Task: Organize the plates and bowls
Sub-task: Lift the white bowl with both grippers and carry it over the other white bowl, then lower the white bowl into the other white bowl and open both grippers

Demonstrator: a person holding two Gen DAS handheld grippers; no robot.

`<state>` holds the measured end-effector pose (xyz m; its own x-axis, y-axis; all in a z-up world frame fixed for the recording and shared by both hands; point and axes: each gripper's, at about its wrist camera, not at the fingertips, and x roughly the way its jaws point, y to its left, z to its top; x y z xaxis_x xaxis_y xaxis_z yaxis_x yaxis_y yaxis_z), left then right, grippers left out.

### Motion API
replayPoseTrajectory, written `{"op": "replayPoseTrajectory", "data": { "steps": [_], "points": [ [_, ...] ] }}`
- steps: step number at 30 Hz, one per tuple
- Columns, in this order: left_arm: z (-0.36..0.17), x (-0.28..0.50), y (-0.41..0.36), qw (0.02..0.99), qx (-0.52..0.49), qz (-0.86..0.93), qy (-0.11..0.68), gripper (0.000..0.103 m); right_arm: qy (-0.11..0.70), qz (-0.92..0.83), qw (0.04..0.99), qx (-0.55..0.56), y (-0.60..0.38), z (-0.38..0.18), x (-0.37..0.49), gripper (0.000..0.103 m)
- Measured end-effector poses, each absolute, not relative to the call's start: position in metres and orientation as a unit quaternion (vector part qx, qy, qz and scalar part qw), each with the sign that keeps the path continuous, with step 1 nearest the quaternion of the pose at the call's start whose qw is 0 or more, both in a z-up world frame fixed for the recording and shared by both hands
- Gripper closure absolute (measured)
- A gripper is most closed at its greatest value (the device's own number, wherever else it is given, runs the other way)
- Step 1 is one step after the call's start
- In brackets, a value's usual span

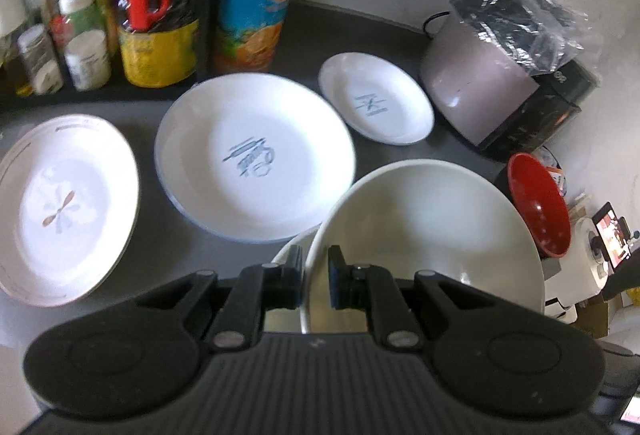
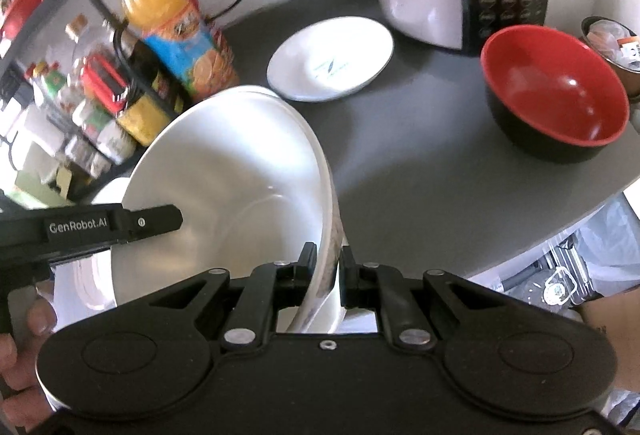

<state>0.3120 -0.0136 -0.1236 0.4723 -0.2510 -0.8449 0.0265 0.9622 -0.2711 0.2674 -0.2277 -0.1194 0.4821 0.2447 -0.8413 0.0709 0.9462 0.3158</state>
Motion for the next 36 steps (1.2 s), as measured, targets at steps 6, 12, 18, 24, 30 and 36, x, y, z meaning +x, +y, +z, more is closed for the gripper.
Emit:
{"op": "replayPoseTrajectory", "data": {
  "steps": [6, 12, 18, 24, 30, 36],
  "points": [
    [-0.135, 0.307, -0.001, 0.845, -0.122, -0.071, 0.516, 0.091, 0.518, 0.056, 0.843, 0.137, -0.212, -0.125, 0.267, 0.092],
    [-0.146, 0.310, 0.005, 0.841, -0.127, -0.061, 0.522, 0.091, 0.528, 0.056, 0.839, 0.120, -0.202, -0.131, 0.270, 0.090],
    [-0.151, 0.317, 0.005, 0.845, -0.117, -0.062, 0.518, 0.091, 0.530, 0.045, 0.840, 0.105, -0.199, -0.135, 0.276, 0.080],
    [-0.151, 0.320, 0.003, 0.845, -0.113, -0.059, 0.520, 0.091, 0.537, 0.048, 0.835, 0.110, -0.202, -0.138, 0.284, 0.080],
    [-0.151, 0.319, 0.008, 0.841, -0.119, -0.055, 0.525, 0.087, 0.543, 0.044, 0.830, 0.124, -0.205, -0.134, 0.284, 0.079],
    [-0.154, 0.322, 0.011, 0.837, -0.124, -0.057, 0.530, 0.086, 0.515, 0.023, 0.849, 0.121, -0.216, -0.117, 0.279, 0.080]
  ]
}}
